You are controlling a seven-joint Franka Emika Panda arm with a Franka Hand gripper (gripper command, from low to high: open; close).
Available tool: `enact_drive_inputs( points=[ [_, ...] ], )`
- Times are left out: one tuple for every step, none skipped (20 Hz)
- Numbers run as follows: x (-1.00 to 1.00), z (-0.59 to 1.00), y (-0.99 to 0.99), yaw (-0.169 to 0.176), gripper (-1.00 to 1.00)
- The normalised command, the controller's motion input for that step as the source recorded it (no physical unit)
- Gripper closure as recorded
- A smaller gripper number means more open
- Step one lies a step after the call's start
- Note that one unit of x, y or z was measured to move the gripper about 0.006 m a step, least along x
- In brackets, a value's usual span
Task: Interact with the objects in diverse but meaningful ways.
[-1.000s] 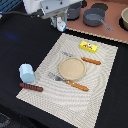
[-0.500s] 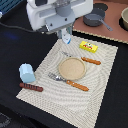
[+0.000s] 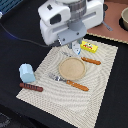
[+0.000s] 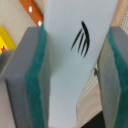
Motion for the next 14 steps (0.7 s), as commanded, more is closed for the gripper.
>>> enact_drive_inputs(
  points=[
    [0.23,-0.33,-0.11,0.004,1.0],
    [0.09,-0.36,-0.14,0.025,1.0],
    [0.09,-0.4,-0.15,0.027,1.0],
    [0.11,-0.41,-0.1,0.029,1.0],
    [0.1,-0.42,-0.1,0.017,1.0],
    [0.09,-0.44,-0.11,0.004,1.0],
    [0.07,-0.44,-0.07,0.0,1.0],
    [0.08,-0.48,-0.05,0.001,1.0],
    [0.06,-0.48,-0.01,0.003,1.0],
    [0.0,-0.47,-0.04,0.011,1.0],
    [0.0,-0.44,-0.03,0.016,1.0],
    [0.0,-0.43,0.0,0.027,1.0],
    [0.0,-0.34,0.0,0.028,1.0],
    [0.02,-0.29,0.0,0.011,1.0]
  ],
)
